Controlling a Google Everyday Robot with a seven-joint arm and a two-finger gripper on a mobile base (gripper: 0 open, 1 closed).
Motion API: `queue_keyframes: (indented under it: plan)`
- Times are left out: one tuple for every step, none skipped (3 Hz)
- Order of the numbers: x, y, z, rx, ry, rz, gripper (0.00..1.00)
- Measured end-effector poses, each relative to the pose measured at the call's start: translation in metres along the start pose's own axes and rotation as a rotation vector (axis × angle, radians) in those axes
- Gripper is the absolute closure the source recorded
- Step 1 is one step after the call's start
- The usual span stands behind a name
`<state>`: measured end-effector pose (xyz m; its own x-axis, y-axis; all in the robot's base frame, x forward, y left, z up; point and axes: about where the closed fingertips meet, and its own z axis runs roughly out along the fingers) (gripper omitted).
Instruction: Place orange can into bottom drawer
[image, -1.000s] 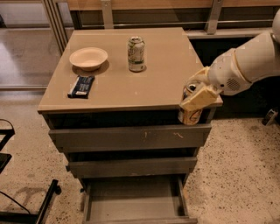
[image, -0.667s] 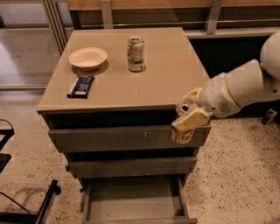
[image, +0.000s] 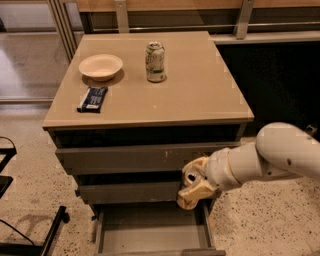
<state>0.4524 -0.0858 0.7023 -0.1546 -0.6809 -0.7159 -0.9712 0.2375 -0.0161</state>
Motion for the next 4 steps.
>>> queue_keyframes:
  plan:
    - [0.015,0.004,0.017,-0.002,0.001,0.014,1.0]
    - [0.027,0.005,0.026,-0.01,0.017,-0.007,1.0]
    - [0.069,0.008,0.061,-0.009,0.01,-0.032,1.0]
    - [0.118,0.009,0.11,-0.01,-0.009,-0.056,1.0]
